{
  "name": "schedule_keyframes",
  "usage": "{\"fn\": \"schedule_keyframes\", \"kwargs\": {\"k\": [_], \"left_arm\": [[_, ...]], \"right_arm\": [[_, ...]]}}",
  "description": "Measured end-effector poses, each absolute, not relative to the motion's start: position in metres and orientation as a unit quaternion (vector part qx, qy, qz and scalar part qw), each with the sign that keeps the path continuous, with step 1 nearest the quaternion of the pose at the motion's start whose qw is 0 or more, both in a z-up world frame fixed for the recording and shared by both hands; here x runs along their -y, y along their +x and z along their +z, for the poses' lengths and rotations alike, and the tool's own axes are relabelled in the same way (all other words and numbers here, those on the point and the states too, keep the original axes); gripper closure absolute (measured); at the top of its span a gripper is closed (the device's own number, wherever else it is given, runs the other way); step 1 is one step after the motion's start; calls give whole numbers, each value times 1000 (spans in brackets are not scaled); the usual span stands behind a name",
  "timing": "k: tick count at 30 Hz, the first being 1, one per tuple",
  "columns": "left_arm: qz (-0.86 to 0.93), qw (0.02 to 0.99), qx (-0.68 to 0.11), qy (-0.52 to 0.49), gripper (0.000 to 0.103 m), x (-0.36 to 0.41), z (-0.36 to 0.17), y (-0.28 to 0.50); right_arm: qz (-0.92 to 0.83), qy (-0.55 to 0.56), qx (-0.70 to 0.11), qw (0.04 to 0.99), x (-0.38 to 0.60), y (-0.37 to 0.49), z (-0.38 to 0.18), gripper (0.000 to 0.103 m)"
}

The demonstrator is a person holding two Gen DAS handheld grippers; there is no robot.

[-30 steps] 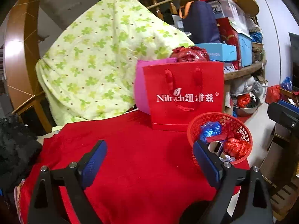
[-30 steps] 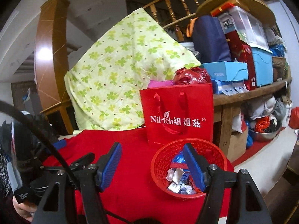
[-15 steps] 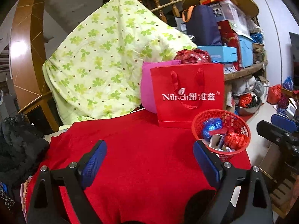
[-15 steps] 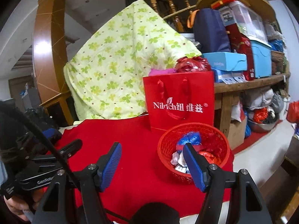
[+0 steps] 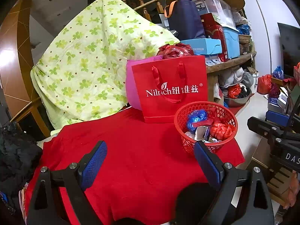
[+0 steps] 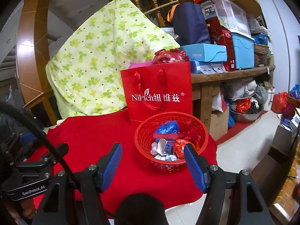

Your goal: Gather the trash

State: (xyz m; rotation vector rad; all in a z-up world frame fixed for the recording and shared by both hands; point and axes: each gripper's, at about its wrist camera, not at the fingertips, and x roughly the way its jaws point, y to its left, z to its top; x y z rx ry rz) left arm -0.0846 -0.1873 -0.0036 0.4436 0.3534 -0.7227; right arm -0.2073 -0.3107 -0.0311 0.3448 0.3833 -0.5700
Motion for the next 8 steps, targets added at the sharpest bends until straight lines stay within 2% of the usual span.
{"fn": "schedule_keyframes", "kwargs": {"k": [8], "left_arm": [[-355, 896, -184, 191, 9, 184, -10, -69]], "right_arm": [[-266, 159, -184, 933, 308, -190, -32, 31]]}}
